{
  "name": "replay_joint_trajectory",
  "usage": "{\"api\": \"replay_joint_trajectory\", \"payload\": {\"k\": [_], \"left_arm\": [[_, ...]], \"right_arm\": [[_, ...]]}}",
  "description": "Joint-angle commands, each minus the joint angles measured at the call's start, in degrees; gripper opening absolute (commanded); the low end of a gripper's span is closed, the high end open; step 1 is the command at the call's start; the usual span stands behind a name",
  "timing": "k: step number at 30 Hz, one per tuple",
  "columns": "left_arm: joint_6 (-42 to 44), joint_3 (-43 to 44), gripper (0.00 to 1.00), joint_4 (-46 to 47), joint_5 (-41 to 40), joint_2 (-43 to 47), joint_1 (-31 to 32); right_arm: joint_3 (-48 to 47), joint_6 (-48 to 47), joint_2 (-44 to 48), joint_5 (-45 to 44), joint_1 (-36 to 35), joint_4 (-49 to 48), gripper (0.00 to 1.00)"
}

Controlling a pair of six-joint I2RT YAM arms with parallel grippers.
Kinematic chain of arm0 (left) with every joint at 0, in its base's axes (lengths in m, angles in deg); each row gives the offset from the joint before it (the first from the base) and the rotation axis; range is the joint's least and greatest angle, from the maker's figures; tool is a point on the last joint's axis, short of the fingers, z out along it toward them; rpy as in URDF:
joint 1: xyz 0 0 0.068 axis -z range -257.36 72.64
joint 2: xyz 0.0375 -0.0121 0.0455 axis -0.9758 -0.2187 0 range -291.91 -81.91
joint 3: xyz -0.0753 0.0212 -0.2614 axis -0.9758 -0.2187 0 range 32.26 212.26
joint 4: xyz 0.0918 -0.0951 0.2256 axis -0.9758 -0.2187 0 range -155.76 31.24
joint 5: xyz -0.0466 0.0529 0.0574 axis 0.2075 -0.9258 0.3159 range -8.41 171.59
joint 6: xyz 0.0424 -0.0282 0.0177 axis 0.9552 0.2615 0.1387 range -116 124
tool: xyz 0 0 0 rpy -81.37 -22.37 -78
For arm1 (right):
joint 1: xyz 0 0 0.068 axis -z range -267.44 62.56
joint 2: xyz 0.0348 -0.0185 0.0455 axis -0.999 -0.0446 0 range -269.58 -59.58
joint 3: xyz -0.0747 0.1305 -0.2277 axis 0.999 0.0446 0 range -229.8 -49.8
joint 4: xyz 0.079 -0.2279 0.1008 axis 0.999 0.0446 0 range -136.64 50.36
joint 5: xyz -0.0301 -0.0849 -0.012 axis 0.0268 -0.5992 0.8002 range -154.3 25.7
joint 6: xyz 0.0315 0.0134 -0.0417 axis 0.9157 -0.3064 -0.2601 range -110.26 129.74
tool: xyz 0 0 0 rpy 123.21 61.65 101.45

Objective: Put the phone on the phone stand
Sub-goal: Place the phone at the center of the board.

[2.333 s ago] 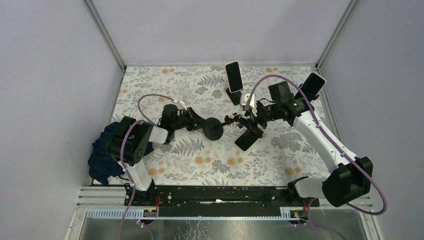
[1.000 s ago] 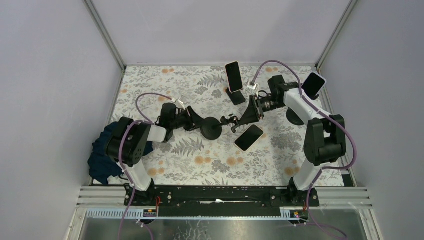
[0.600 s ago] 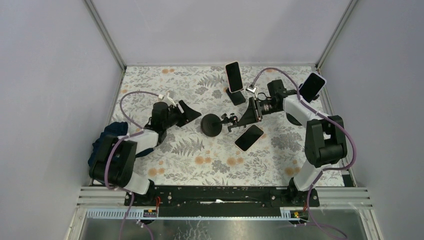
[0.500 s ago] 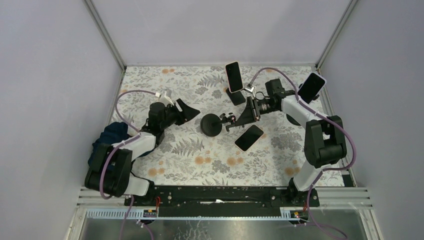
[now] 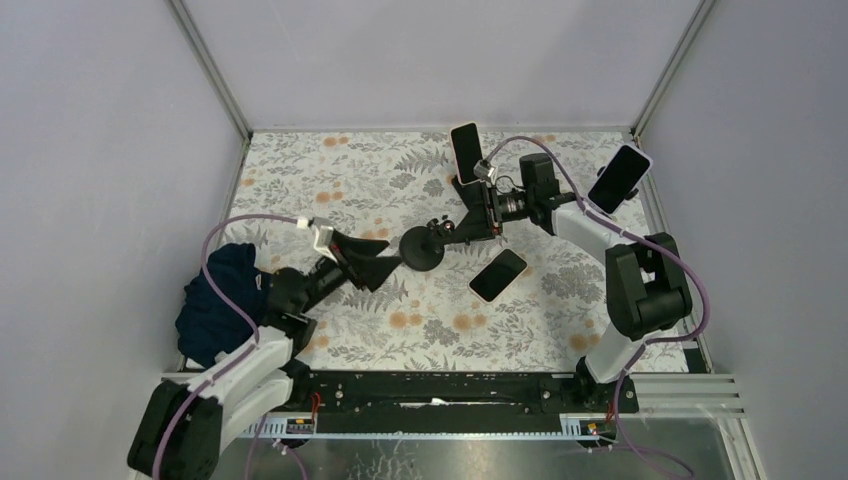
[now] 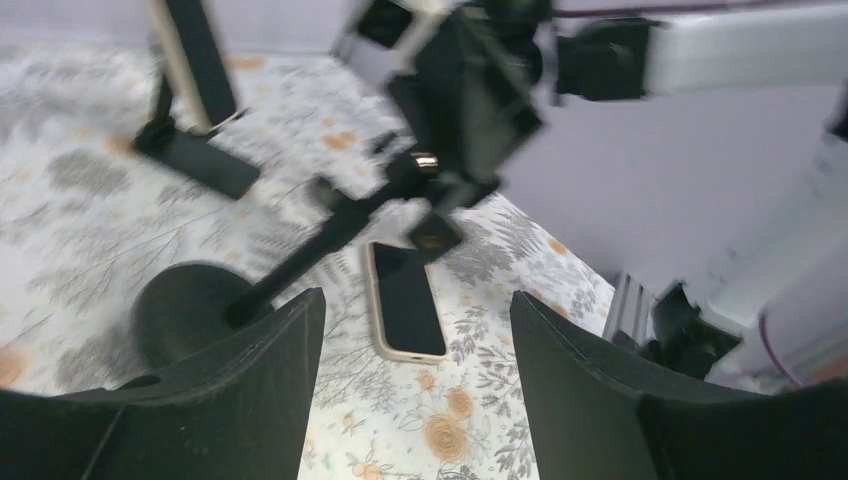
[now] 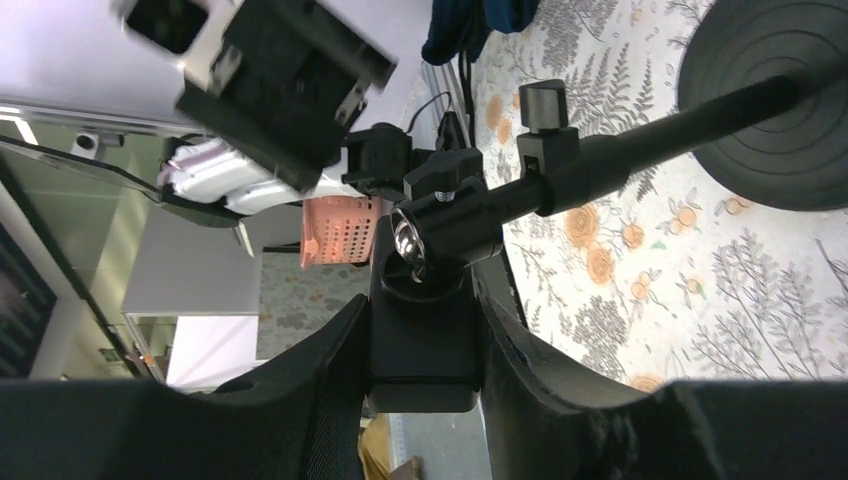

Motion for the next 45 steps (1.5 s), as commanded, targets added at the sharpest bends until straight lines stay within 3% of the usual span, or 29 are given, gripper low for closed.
{"api": "replay_joint_trajectory", "payload": {"k": [1,4,10,15,23,34,36,38,40,42,45], "left_arm": [[17.1,-3.2,0.75,4.7,-6.2,8.5,9.1],[26.1,-2.0,0.75,-1.8,-10.5,11.2,14.7],[33.1,2.9,0.73,-7.6,-11.1,3.9,15.2],[37.4,4.4,0.72,-6.2,-8.9,-0.2,15.2],[36.2,7.3,0.67,-2.0,-5.3,-7.1,15.3],[36.3,11.8,0.36,-3.5,-4.0,-12.3,15.3],[36.7,12.6,0.22,-5.0,-3.8,-12.2,15.3],[37.6,13.7,0.08,-7.8,-3.3,-12.0,15.3],[39.4,14.7,0.01,-11.0,-3.3,-11.6,15.4],[40.6,15.5,0.0,-14.2,-3.9,-10.8,15.3],[42.7,16.8,0.0,-19.3,-5.2,-9.3,15.3]], "right_arm": [[2.0,12.4,-2.1,-2.6,-3.8,-12.2,0.18],[2.5,17.0,-2.7,-2.6,-5.4,-16.6,0.2],[2.6,18.5,-2.7,-3.1,-6.3,-17.9,0.26],[3.0,19.9,-2.7,-2.8,-6.6,-19.8,0.28],[3.0,22.4,-3.9,-2.1,-7.0,-22.8,0.28],[3.1,22.2,-3.6,-1.7,-6.9,-22.9,0.29],[2.9,22.1,-3.5,-1.7,-6.9,-22.6,0.32],[2.7,21.8,-3.5,-1.4,-7.0,-22.4,0.38],[2.1,21.0,-3.1,-0.7,-6.8,-21.7,0.47],[0.4,17.1,-2.4,-0.3,-6.5,-17.5,0.56],[-4.8,3.9,-1.5,-2.0,-5.3,-1.4,0.68]]}}
